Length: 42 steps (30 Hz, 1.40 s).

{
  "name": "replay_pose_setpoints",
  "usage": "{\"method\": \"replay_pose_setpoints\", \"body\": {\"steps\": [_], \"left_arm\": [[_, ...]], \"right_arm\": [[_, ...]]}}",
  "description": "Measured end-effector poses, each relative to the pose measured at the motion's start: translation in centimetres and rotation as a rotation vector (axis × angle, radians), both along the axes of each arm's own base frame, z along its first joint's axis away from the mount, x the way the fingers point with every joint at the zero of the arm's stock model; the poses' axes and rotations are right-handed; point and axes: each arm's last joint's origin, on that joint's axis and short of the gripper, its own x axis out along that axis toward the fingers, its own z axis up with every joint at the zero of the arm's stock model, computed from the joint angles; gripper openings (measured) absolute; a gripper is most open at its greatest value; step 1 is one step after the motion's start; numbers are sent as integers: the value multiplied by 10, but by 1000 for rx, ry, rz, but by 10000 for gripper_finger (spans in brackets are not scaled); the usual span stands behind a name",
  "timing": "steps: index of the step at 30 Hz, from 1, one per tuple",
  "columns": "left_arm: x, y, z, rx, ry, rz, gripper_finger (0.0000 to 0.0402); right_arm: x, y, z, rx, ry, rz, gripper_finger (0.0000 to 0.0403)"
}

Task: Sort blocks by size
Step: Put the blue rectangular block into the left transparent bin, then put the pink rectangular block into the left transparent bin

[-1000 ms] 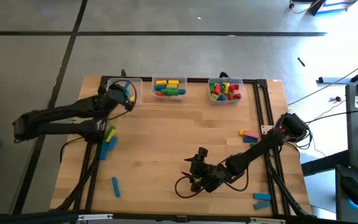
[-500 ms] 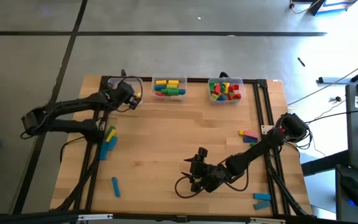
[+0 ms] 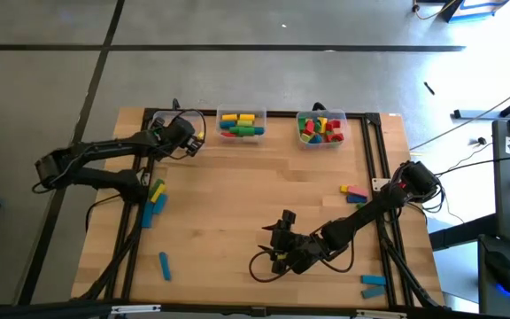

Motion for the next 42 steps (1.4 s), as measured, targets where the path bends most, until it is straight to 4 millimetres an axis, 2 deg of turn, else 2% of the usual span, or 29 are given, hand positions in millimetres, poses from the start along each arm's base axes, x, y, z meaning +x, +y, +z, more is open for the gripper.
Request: {"method": "replay_pose_setpoints", "body": {"steps": [10, 19, 31, 42], "left_arm": [[-1, -1, 2, -5, 3, -27, 166], [-8, -15, 26, 59, -112, -74, 172], [-4, -58, 57, 25, -421, -422, 171], [20, -109, 68, 9, -568, -756, 171]], "right_arm": [[0, 0, 0, 0, 0, 0, 253], [0, 0, 0, 0, 0, -1, 253], [0, 0, 0, -1, 0, -1, 253], [0, -1, 0, -48, -8, -16, 253]]}}
